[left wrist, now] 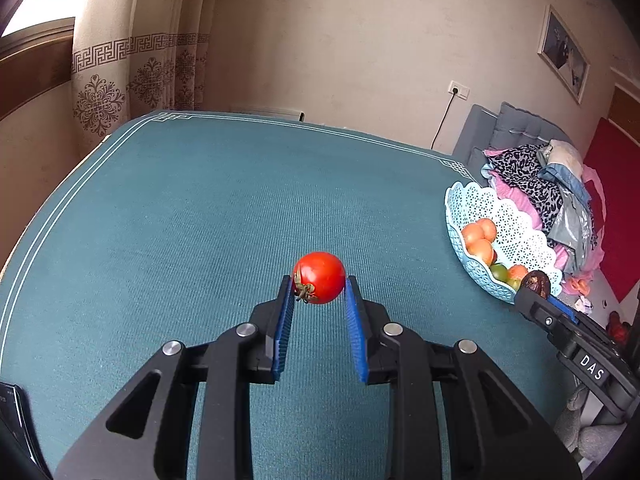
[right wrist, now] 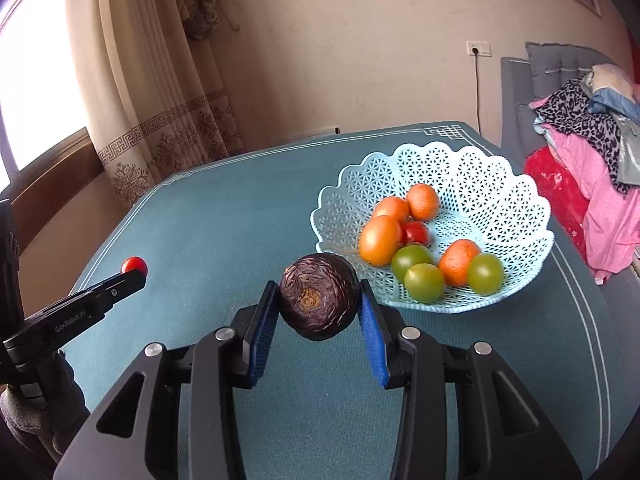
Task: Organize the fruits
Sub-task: 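Carry the purple fruit and red tomato into the basket and open both grippers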
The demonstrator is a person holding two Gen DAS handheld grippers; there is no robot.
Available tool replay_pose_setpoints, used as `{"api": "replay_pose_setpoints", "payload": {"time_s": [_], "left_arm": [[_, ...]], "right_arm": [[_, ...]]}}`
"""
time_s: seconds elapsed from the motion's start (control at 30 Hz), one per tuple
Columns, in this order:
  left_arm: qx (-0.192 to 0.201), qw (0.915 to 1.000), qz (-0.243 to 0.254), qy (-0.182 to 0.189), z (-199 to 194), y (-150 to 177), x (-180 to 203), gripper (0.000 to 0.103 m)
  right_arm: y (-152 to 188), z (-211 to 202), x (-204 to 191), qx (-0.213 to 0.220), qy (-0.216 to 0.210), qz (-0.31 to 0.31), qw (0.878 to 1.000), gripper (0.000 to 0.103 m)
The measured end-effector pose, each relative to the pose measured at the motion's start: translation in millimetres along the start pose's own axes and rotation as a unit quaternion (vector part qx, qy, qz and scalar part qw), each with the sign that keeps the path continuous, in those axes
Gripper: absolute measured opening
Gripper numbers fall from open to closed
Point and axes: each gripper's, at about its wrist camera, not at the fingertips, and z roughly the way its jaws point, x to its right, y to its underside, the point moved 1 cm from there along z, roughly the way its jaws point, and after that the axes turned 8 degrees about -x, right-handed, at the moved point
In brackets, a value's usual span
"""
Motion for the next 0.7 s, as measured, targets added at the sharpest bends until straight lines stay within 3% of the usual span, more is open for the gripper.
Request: {"api": "replay_pose_setpoints", "payload": {"time_s": [0.4, 0.7], "left_arm": [[0.002, 0.9991, 0.042, 0.001, -2, -3, 38, 0.026], [0.0, 0.9975, 0.07, 0.005, 2, -7, 69, 0.026]], "right_arm": [[-12, -22, 72, 0.041, 0.049, 0.057, 0.996, 0.04], [-26, -7, 115, 0.041, 0.084, 0.076, 0.993, 0.04]]}}
